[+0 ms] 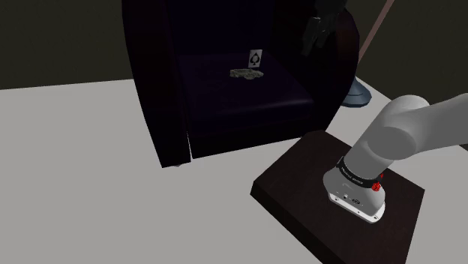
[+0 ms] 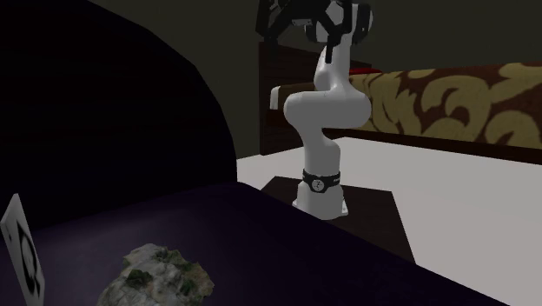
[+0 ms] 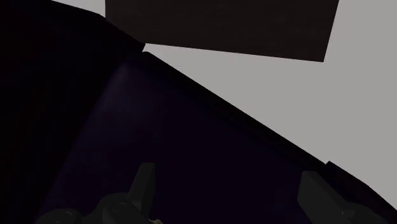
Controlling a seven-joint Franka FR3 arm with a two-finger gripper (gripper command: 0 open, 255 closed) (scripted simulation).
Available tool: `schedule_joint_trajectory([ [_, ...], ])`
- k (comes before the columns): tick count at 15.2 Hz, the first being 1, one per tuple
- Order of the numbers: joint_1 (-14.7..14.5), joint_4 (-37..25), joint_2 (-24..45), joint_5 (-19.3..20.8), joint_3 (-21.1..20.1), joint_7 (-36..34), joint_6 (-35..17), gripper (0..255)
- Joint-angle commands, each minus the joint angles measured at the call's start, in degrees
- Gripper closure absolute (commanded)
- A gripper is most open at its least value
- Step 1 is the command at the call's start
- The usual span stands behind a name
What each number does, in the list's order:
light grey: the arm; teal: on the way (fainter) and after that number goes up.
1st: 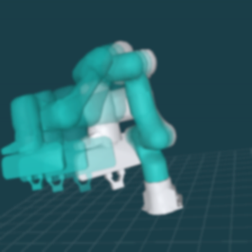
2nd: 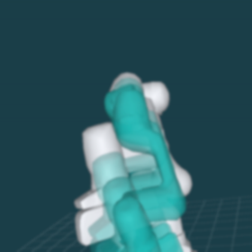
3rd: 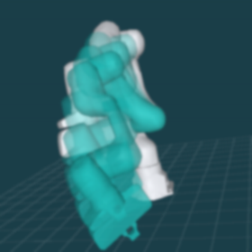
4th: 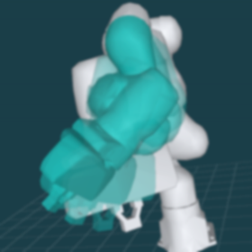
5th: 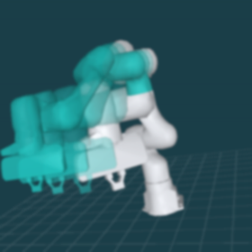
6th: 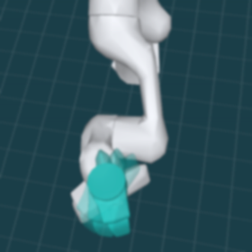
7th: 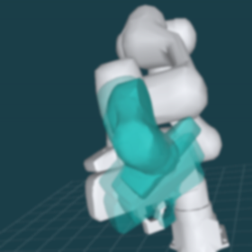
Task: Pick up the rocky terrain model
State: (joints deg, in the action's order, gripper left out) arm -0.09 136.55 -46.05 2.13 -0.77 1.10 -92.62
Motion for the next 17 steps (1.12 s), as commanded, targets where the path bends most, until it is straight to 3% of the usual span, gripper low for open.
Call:
schedule_joint_trajectory([
  [1,0.0,0.0,0.0,0.0,0.0,0.0,0.0,0],
  [9,-2.9,-0.1,12.4,4.2,9.3,19.6,-13.2,0],
  [17,-6.7,-6.7,29.4,2.8,16.5,39.6,-24.1,0],
])
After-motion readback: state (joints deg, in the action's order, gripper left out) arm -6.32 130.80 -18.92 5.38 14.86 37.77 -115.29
